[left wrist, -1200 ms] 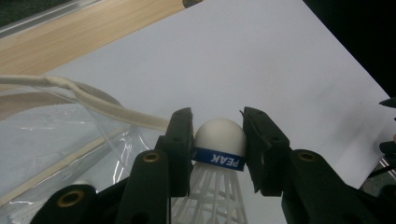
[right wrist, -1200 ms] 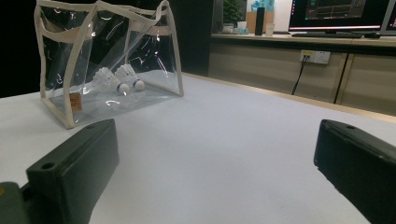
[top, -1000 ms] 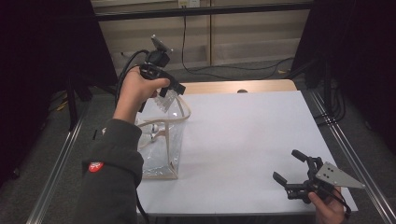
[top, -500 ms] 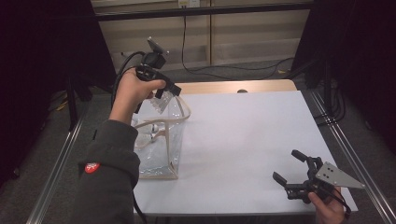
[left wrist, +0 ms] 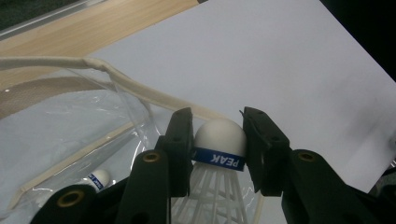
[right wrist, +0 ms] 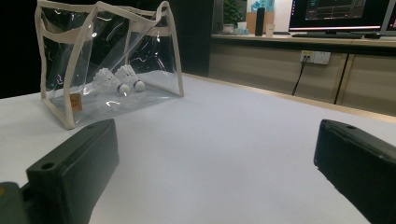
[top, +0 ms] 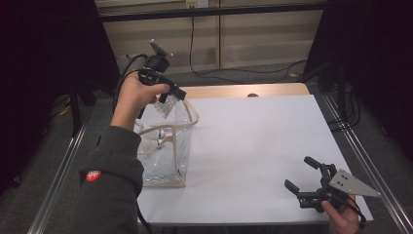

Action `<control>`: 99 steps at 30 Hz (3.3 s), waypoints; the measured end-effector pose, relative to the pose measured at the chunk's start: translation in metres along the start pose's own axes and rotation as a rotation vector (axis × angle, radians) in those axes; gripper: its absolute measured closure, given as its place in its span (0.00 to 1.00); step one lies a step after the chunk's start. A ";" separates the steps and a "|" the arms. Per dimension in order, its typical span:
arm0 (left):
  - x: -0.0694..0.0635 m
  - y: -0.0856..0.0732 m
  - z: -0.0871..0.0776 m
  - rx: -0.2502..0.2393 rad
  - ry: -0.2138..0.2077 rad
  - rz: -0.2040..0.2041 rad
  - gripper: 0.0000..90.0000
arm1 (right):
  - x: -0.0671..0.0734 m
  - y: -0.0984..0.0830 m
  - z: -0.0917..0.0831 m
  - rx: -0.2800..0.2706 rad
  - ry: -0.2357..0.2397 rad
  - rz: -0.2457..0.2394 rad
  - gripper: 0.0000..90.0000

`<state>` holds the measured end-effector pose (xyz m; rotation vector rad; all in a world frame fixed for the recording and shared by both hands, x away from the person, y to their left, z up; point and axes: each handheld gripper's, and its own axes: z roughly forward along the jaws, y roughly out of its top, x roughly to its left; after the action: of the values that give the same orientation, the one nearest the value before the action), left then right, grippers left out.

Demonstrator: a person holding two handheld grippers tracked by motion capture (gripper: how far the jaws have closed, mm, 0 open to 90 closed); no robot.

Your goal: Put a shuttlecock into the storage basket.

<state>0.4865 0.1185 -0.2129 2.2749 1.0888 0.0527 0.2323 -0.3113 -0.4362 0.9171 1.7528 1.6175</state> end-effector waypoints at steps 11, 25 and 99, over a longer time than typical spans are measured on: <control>0.005 -0.004 0.001 0.007 0.012 0.003 0.71 | 0.000 0.000 0.000 -0.001 0.000 -0.002 0.00; 0.012 -0.007 0.000 0.005 0.021 -0.004 0.71 | 0.000 0.000 0.000 0.000 0.001 0.000 0.00; 0.043 -0.036 0.022 0.057 0.067 -0.026 0.71 | -0.001 0.000 0.000 -0.004 0.005 0.000 0.00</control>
<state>0.4959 0.1556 -0.2592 2.3240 1.1681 0.0890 0.2325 -0.3121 -0.4361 0.9114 1.7524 1.6238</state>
